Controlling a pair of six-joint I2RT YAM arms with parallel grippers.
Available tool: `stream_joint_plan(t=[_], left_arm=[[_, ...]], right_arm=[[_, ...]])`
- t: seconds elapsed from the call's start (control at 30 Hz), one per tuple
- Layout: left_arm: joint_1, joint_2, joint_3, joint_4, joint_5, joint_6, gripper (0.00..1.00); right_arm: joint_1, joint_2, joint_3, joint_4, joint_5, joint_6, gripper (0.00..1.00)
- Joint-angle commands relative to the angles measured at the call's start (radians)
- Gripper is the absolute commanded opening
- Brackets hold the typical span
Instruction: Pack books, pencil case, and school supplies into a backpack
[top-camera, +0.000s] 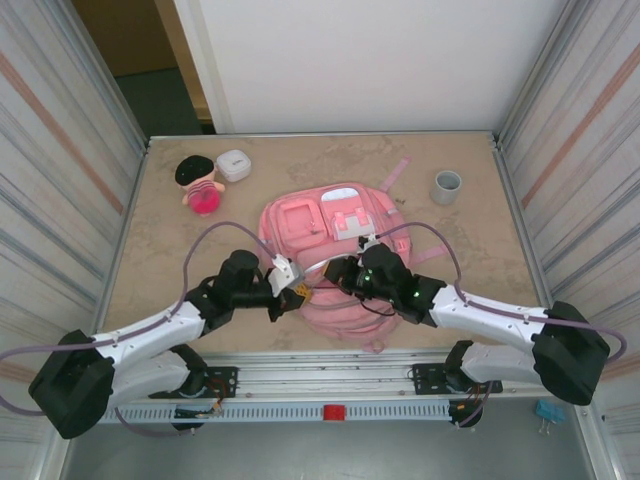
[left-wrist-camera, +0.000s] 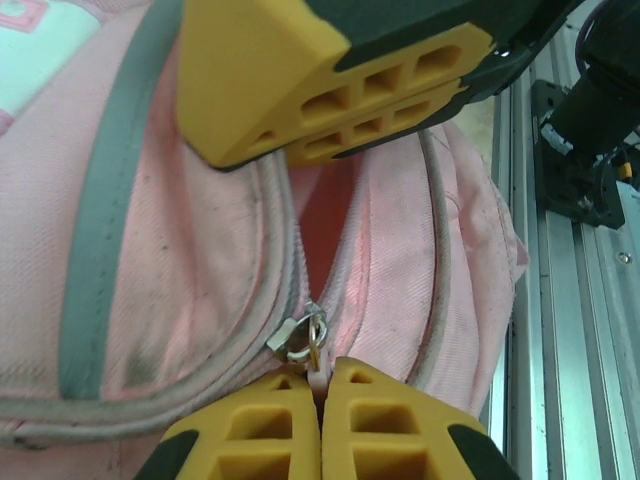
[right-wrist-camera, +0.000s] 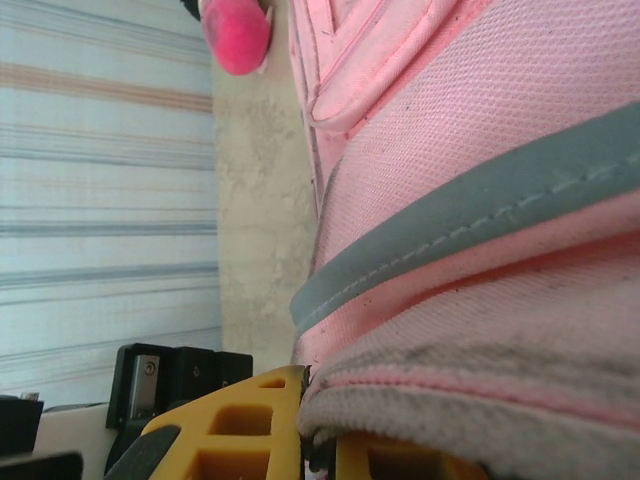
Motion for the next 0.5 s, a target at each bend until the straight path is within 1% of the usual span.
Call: stream_joint_plan(t=[0.0,0.1,0.17,0.23,0.27,0.33,0.37,0.4,0.47], left_arm=[[-0.063,0.012,0.072,0.076,0.077,0.005,0.0],[-0.105,0.026,0.078,0.12,-0.022,-0.036,0.01],[-0.126,0.022,0.062,0.176,-0.039,-0.041,0.07],[-0.133,0.011,0.062,0.174,-0.058,-0.037,0.15],[-0.134,-0.002,0.065,0.147,-0.079,-0.027,0.22],[-0.133,-0.042,0.067,0.087,-0.123,0.013,0.33],[-0.133,-0.072,0.067,0.045,-0.144,0.048,0.42],[-0.134,-0.103,0.063,0.009,-0.17,0.093,0.47],[-0.134,-0.165,0.042,-0.027,-0.214,0.18,0.55]], right_arm=[[0.007,0.045,0.042,0.069,0.025,0.004,0.05],[0.012,0.059,0.063,0.055,0.024,-0.009,0.05],[0.012,0.059,0.071,0.033,0.024,-0.022,0.05],[0.005,0.051,0.08,0.001,0.021,-0.05,0.05],[-0.001,0.045,0.09,-0.035,0.014,-0.079,0.06],[-0.018,0.032,0.121,-0.133,-0.018,-0.182,0.06],[-0.028,0.027,0.142,-0.189,-0.046,-0.244,0.05],[-0.044,0.025,0.162,-0.238,-0.088,-0.305,0.04],[-0.07,0.015,0.187,-0.31,-0.145,-0.407,0.03]])
